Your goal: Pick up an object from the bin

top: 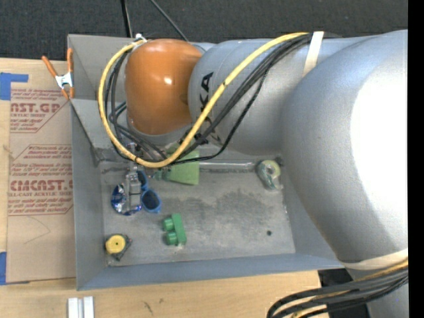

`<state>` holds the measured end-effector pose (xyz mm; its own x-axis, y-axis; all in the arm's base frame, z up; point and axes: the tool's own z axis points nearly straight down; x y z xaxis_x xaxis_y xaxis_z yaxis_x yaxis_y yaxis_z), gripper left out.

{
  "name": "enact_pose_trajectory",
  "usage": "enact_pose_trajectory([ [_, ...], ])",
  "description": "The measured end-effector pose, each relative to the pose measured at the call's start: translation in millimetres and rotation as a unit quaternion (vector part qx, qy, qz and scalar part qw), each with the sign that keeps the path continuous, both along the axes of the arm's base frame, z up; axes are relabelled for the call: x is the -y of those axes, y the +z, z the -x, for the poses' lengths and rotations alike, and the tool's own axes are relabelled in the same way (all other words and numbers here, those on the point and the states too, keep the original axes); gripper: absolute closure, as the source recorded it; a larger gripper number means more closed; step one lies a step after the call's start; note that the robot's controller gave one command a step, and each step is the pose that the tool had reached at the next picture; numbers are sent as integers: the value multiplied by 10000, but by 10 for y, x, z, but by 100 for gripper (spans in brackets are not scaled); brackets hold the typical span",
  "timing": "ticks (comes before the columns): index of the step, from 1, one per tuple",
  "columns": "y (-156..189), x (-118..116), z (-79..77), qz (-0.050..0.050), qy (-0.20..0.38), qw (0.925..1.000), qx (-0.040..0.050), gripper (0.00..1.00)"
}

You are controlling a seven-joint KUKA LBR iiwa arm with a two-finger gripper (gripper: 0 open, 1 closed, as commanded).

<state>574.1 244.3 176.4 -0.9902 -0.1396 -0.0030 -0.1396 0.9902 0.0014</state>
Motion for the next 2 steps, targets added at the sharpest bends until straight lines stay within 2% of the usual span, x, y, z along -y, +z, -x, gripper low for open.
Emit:
enact_pose_trajectory([
  [1, -771, 443, 70, 16, 1582, 9874, -28, 0],
  [2, -1075, 438, -166, 8, 2218, 9751, -4, 0],
])
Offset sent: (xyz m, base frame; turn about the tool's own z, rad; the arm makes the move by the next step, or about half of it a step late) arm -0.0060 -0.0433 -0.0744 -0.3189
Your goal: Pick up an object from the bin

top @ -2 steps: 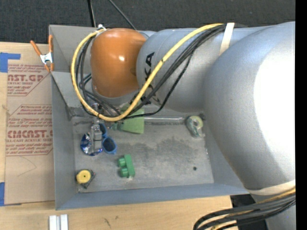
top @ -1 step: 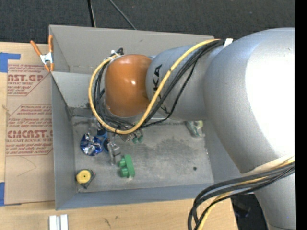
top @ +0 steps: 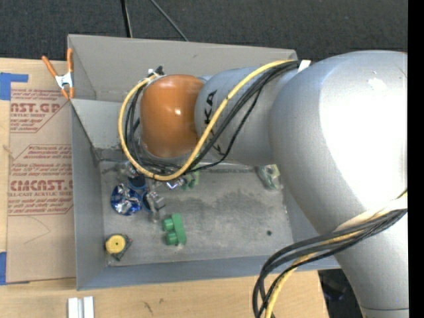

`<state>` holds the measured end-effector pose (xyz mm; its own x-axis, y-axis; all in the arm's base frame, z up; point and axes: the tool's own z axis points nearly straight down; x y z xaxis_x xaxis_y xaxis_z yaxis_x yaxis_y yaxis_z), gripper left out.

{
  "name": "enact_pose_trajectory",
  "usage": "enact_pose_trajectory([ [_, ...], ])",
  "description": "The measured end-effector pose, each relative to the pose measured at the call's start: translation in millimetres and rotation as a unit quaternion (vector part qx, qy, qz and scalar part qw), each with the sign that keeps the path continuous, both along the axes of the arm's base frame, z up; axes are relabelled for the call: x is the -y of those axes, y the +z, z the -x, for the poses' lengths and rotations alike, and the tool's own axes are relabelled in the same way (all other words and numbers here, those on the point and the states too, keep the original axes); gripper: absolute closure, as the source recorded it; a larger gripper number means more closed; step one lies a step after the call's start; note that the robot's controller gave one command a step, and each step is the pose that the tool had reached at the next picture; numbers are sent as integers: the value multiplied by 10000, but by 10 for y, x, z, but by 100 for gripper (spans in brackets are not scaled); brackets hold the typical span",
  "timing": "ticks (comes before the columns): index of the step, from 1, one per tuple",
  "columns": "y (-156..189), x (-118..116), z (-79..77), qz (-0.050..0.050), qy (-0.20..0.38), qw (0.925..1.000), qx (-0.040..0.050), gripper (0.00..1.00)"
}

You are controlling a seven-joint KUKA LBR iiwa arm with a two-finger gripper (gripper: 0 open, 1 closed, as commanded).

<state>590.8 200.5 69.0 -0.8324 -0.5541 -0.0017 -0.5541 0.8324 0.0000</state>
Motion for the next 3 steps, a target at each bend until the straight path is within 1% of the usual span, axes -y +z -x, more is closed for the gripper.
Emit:
enact_pose_trajectory([
  [1, 8, -6, -1, -11, -3, 10000, 1, 100],
  [2, 8, -5, -2, -11, -3, 10000, 1, 0],
  [3, 8, -422, 395, -12, 217, 9998, -15, 0],
])
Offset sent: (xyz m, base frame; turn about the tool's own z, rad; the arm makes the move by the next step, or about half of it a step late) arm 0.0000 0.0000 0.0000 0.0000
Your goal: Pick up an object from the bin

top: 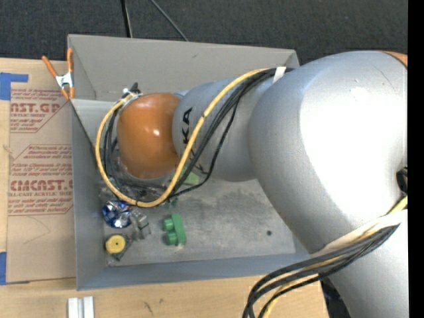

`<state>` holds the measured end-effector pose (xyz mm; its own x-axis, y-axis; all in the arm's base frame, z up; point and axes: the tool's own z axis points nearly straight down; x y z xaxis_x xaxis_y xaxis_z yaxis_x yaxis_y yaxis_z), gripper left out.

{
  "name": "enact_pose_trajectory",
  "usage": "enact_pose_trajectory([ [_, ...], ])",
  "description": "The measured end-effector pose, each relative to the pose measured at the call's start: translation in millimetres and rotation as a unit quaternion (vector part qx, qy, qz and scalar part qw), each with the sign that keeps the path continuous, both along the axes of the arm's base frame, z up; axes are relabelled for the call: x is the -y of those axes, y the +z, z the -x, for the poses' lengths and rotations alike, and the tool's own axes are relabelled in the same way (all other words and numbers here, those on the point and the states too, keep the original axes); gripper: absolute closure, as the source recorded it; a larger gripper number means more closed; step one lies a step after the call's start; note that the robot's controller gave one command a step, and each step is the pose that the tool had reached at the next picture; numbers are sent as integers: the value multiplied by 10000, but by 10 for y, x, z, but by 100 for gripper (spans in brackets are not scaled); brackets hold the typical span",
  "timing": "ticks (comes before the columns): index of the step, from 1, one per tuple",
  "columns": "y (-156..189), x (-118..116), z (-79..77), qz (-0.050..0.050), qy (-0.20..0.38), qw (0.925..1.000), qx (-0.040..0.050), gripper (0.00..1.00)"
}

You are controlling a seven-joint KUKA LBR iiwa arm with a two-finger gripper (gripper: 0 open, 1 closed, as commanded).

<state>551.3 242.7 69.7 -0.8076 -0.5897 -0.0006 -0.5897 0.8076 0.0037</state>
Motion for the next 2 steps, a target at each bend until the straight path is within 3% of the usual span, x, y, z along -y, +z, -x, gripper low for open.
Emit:
enact_pose_trajectory([
  [1, 0, 36, -28, 3, -34, 10000, 12, 100],
  [2, 1243, -18, 548, -11, -273, 9996, 40, 100],
])
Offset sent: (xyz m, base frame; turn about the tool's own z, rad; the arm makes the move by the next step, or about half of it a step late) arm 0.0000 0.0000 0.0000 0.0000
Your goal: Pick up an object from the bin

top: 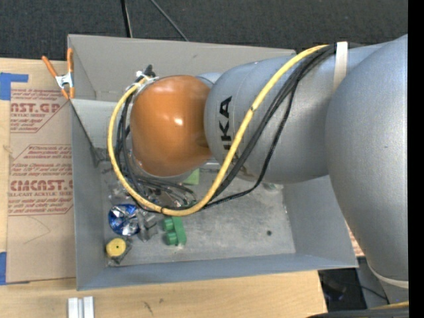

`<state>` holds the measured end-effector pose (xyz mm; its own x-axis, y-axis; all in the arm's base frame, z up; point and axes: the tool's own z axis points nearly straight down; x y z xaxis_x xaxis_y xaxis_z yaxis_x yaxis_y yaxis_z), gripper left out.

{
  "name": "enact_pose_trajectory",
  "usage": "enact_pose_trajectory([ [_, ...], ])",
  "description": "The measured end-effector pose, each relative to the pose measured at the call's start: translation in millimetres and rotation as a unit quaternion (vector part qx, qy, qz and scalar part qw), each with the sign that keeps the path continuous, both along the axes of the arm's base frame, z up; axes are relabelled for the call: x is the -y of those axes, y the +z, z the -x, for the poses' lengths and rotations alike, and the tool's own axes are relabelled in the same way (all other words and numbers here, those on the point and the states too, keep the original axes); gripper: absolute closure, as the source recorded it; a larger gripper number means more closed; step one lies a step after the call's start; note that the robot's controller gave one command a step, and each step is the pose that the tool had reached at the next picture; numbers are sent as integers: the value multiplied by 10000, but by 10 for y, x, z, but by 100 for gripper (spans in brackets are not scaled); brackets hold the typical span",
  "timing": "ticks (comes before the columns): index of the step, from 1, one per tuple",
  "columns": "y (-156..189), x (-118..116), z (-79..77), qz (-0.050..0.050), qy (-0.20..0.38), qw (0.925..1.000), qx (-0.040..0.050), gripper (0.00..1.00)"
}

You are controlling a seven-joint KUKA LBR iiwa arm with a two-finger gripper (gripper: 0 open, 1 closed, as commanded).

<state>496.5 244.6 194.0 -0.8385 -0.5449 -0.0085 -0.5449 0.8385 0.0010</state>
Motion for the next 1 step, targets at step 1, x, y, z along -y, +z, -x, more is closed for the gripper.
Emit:
enact_pose_trajectory([
  [1, 847, 2, -212, 22, 1987, 9801, 9, 100],
])
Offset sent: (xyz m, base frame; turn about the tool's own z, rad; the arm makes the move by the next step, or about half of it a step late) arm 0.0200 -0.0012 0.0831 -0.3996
